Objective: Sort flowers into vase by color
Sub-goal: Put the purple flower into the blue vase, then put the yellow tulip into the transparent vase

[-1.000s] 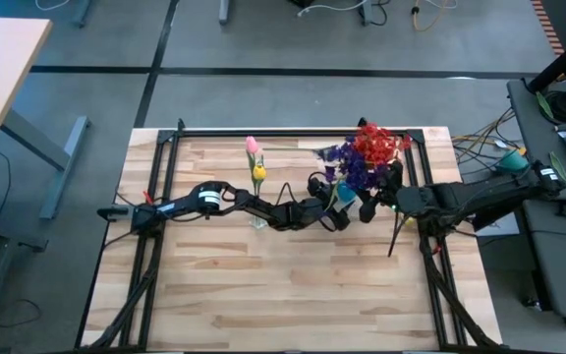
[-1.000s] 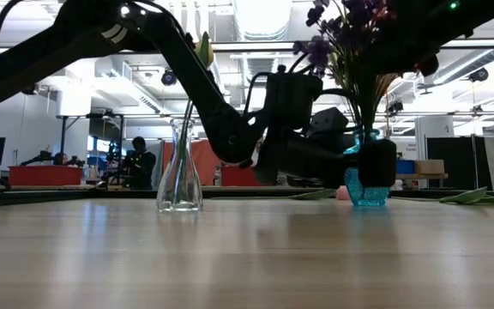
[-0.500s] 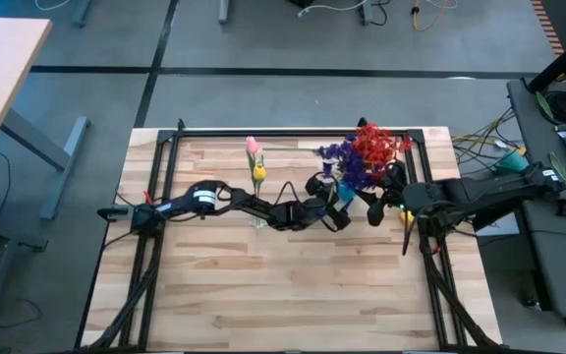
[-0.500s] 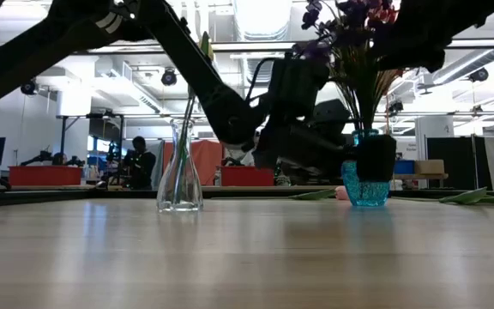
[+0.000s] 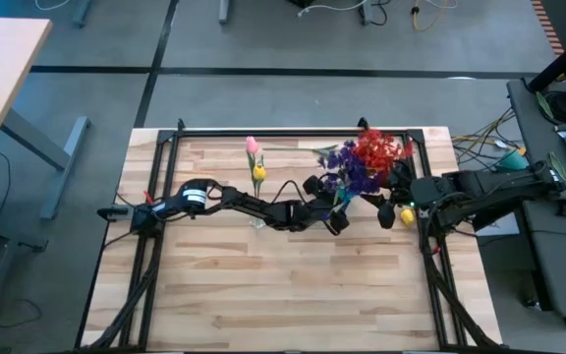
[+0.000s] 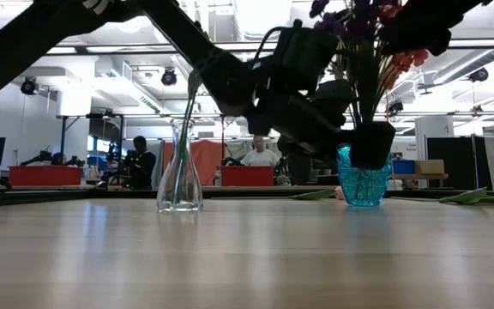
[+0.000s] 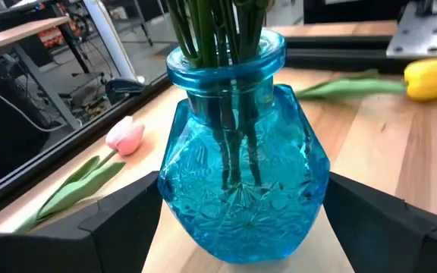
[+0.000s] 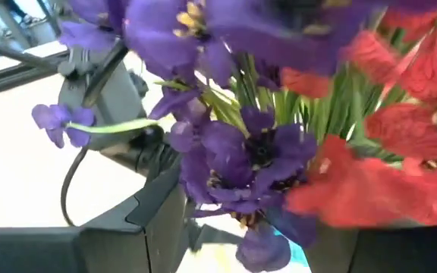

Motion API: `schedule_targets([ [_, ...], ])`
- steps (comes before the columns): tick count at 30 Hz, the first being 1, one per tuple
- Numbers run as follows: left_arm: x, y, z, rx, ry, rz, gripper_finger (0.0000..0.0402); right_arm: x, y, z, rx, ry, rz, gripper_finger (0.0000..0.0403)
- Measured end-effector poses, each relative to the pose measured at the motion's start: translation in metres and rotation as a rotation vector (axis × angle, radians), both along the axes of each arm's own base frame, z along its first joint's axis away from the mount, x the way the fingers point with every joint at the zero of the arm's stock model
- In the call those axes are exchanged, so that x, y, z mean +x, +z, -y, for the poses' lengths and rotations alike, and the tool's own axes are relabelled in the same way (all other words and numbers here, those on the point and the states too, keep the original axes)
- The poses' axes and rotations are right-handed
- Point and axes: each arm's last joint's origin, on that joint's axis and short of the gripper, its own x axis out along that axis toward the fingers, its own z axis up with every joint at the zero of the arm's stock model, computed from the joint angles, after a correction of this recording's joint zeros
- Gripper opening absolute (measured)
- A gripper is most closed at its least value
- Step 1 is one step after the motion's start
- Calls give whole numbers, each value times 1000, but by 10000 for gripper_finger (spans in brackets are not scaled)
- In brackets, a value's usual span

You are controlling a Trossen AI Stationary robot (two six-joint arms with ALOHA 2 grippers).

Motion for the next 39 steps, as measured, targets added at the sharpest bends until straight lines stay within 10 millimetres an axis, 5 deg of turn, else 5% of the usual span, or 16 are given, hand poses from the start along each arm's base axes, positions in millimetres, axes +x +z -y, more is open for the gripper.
schedule_targets([
  [12,-3,6,6,-26,-1,-26,333,-8,6,0,47,5,-31,210],
  [39,-42,-29,-3,-32,-41,282,333,-7,6,0,60,23,-30,210],
])
